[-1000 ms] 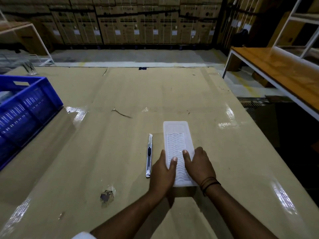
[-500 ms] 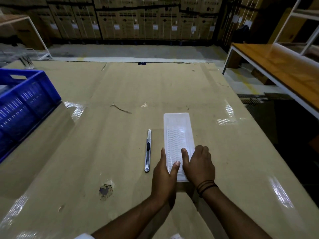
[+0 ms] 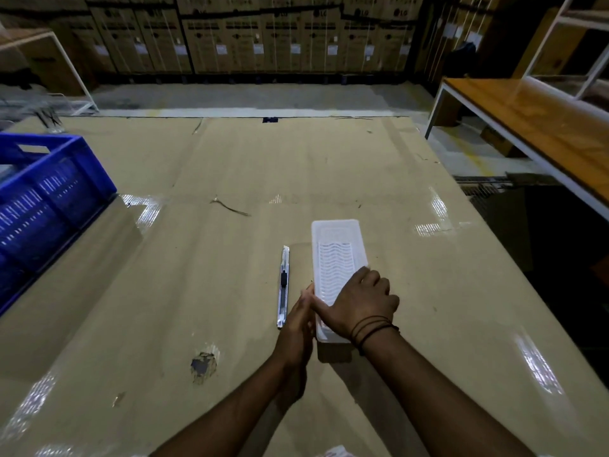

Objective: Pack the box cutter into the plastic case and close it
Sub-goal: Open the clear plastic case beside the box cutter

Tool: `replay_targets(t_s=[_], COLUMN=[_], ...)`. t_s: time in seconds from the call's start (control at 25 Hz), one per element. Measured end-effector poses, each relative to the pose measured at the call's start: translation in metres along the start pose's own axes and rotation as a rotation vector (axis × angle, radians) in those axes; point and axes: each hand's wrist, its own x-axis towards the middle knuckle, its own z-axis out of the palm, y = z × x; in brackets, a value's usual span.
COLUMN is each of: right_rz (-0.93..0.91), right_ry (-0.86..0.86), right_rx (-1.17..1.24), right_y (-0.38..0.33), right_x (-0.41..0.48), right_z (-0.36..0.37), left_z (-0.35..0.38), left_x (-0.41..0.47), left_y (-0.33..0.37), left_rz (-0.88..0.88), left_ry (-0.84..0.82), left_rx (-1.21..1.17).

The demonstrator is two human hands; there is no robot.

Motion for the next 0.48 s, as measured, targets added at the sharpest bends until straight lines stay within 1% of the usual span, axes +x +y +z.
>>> replay_targets(t_s=[0.12, 0.28, 0.36, 0.48], right_rz=[0.024, 0.020, 0.016, 0.004], right_ry=[-0.090, -0.108, -0.115, -0.173], right_rx=[-0.073, -0.114, -0.094, 0.016], right_y=[-0.007, -0.010, -0.011, -0.007], right_x=[0.003, 0.006, 0.008, 0.014], right_z=[-0.006, -0.009, -0.010, -0.016], left_z=[-0.007, -0.013, -0.013, -0.013], left_x=[0.002, 0.004, 0.007, 0.009], left_y=[0.009, 0.011, 0.009, 0.011], left_rz=[-0.058, -0.076, -0.086, -0.078], left_ry=[-0.005, 0.022, 0.024, 0.028], left_rx=[-0.011, 0.052, 0.065, 0.043])
